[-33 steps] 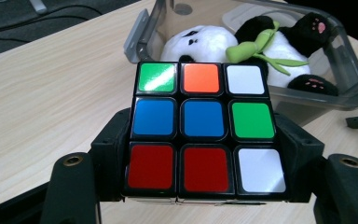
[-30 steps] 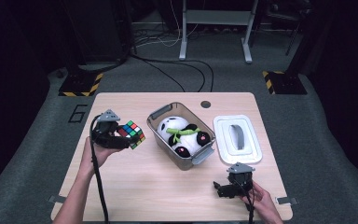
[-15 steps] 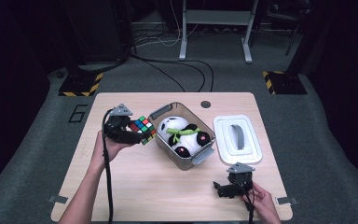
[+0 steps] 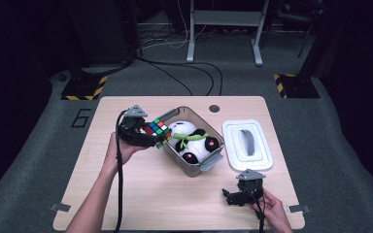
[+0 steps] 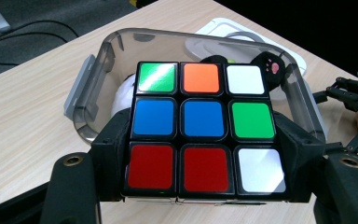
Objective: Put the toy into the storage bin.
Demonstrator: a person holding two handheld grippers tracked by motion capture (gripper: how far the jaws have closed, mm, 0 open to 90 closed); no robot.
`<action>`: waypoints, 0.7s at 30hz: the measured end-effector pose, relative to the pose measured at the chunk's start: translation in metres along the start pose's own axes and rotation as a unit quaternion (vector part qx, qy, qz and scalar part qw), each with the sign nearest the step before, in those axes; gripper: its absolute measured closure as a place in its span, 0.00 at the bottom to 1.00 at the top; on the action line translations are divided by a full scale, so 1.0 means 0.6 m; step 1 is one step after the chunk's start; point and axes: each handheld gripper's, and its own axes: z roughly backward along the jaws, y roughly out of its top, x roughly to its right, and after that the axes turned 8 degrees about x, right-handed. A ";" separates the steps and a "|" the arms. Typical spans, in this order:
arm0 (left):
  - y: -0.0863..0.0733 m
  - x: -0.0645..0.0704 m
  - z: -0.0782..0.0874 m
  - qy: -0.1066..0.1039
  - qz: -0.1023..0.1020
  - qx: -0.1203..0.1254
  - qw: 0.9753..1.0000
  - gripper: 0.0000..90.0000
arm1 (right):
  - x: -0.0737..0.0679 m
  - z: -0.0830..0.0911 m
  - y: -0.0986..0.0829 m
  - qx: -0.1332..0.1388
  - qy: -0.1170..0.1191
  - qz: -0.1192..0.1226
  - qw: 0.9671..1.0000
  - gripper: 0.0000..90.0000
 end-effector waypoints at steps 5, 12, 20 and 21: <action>0.008 0.007 -0.009 -0.005 0.000 0.003 1.000 0.38 | 0.000 0.000 0.000 0.000 -0.001 0.001 1.000 0.00; 0.016 0.018 -0.023 -0.014 -0.004 0.003 1.000 0.38 | 0.000 0.000 0.000 0.000 0.000 0.000 1.000 0.00; 0.019 0.023 -0.035 -0.018 0.006 0.001 1.000 0.38 | 0.000 0.000 0.000 0.000 0.000 0.000 1.000 0.00; 0.019 0.024 -0.037 -0.018 0.006 0.004 1.000 0.38 | 0.000 0.000 0.000 0.000 0.000 0.000 1.000 0.00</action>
